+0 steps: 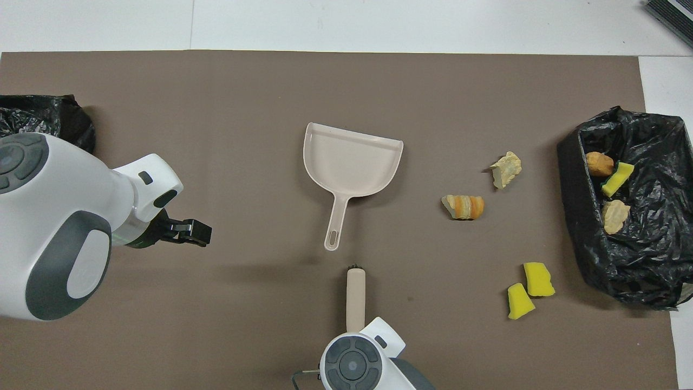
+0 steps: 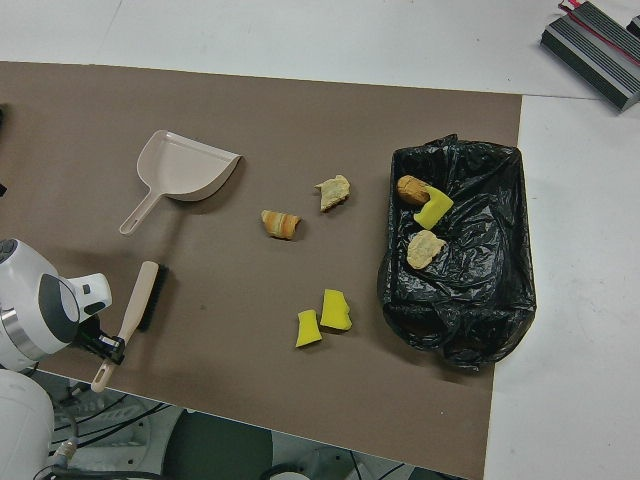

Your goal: Sweep and dump trash in bin

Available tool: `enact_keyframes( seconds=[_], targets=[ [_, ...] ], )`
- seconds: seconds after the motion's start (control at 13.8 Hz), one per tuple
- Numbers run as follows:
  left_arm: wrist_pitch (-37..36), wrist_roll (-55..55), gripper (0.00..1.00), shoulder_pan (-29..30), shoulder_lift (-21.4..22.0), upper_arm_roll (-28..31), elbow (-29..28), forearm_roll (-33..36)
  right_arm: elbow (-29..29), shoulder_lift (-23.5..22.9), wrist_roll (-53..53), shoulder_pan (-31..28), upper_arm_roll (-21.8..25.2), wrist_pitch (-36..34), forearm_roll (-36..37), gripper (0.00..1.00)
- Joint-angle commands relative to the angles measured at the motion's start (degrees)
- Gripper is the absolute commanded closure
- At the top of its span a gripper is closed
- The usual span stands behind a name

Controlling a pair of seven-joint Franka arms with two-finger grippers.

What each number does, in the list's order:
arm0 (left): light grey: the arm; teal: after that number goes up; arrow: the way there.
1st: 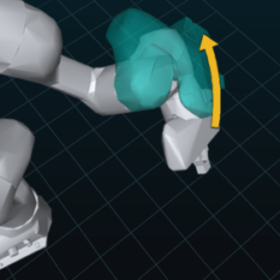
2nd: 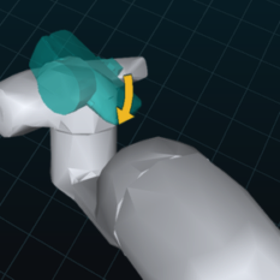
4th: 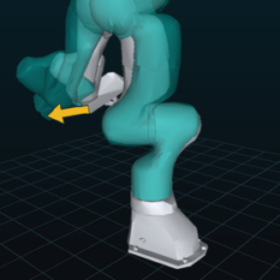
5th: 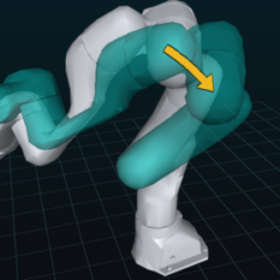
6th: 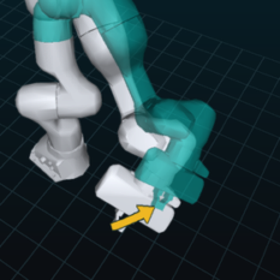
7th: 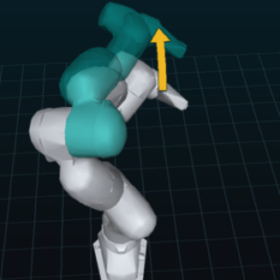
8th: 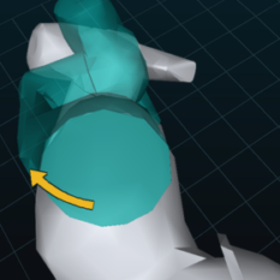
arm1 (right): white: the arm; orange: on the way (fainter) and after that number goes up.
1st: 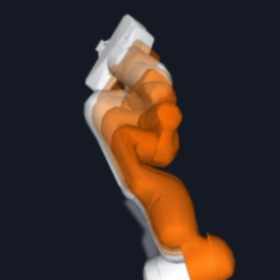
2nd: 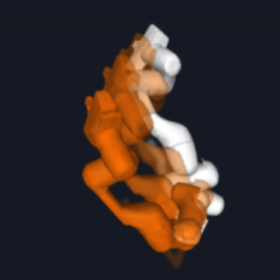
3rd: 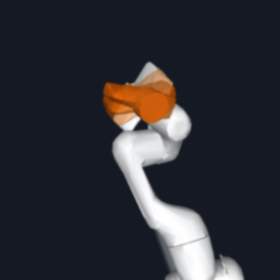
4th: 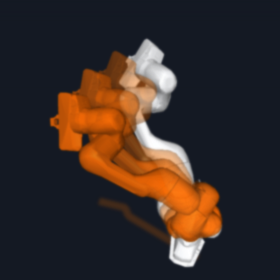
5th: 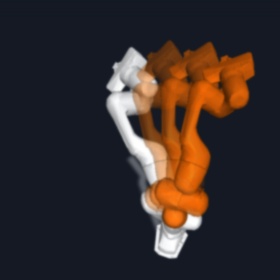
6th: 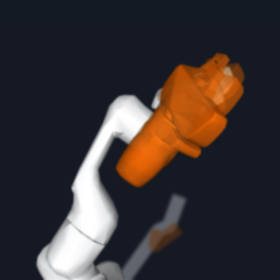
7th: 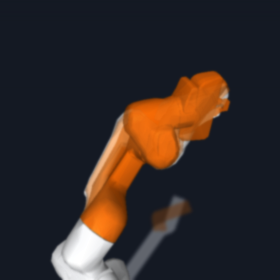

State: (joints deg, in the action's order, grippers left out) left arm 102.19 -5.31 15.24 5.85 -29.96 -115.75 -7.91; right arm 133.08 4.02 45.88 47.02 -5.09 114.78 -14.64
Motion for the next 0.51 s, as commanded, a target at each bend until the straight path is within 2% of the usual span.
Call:
enact_keyframes(
  seconds=[0.0,0.14,0.43],
  targets=[
    [3.96,-2.51,0.00,-2.65,-0.22,-0.18,-0.35,0.70,-3.69,3.61,-5.34,-3.58,0.61,-8.48,-0.66,1.00],
    [6.87,-5.66,0.00,-5.12,-1.79,-0.18,0.00,0.35,-6.15,6.25,-8.51,-8.41,0.69,-15.07,-0.39,1.00],
    [15.21,-11.99,0.00,-13.72,-7.50,-0.01,1.75,0.96,-13.35,6.79,-12.29,-19.13,0.69,-25.02,4.96,1.00]
  ],
)
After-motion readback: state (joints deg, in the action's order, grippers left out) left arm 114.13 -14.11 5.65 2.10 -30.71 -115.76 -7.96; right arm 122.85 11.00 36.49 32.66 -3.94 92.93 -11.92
